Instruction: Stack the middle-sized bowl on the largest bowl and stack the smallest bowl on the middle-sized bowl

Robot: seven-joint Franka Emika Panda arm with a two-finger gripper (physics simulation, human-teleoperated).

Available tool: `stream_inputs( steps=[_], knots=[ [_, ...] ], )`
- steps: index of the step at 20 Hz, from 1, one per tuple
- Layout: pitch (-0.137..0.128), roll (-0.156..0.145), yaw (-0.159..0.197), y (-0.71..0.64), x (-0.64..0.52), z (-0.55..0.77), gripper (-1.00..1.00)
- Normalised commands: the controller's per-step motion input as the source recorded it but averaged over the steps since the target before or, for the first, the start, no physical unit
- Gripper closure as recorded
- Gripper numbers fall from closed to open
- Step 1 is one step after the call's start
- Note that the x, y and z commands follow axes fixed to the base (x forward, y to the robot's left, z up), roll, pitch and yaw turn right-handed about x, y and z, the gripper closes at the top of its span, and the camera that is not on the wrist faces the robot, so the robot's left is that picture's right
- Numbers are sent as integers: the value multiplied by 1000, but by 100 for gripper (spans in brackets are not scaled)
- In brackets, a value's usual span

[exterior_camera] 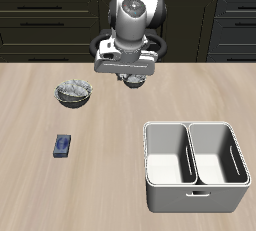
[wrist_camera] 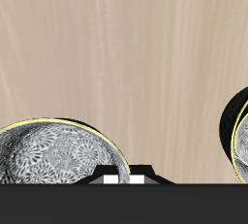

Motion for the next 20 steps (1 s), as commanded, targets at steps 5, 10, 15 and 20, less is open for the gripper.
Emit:
stream_inputs(
  steps=[5,10,15,20],
  knots=[
    [-55,-27,5,-255,-125,401,100],
    [-42,-40,-11,-382,-69,315,100],
    [-44,-35,4,-418,-80,273,100],
    [-35,-46,11,-374,-11,174,100]
  ],
)
